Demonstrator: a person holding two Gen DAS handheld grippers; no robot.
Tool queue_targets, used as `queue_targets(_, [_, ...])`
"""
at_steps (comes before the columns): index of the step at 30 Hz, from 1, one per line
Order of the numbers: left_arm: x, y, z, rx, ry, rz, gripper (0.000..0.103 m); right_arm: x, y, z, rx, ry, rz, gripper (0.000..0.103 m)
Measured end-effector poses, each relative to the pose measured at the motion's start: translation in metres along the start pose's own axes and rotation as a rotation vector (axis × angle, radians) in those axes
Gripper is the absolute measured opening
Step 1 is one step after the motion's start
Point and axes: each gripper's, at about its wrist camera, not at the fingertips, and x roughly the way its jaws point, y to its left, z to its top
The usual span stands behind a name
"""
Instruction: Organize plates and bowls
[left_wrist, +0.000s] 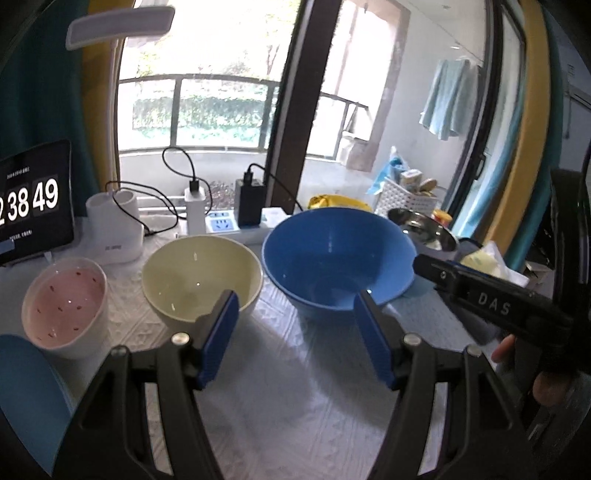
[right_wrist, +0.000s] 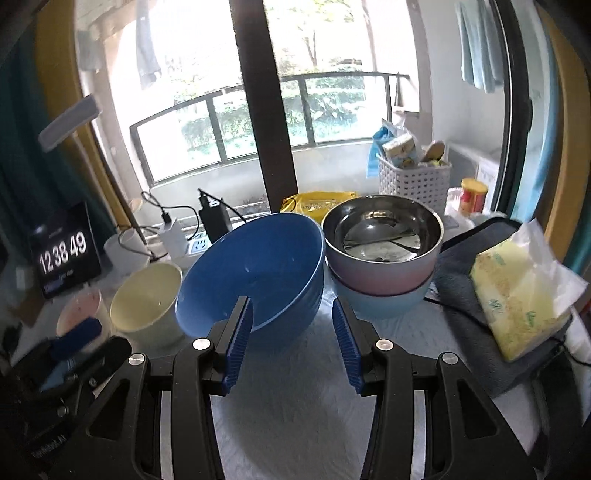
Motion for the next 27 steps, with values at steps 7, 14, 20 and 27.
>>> queue_targets(7, [0.037, -0.006, 0.003, -0.018, 0.045, 0.026, 0.066, 0.044, -0.013, 0.006, 0.092, 0.053, -0.006, 0.047])
queue_targets(14, [0.055, 0.000, -0.005, -0.024, 0.054, 0.051, 0.066, 0.066, -0.014, 0.001, 0.095, 0.091, -0.005, 0.035])
queue_targets(20, [0.055, -0.001, -0.007, -0.007, 0.046, 0.056, 0.066, 0.069, -0.025, -0.008, 0.122, 0.151, 0.027, 0.008])
queue_targets(27, [0.052, -0.008, -0.011, 0.034, 0.043, 0.021, 0.066, 0.047, -0.019, -0.019, 0.092, 0.147, 0.057, 0.004])
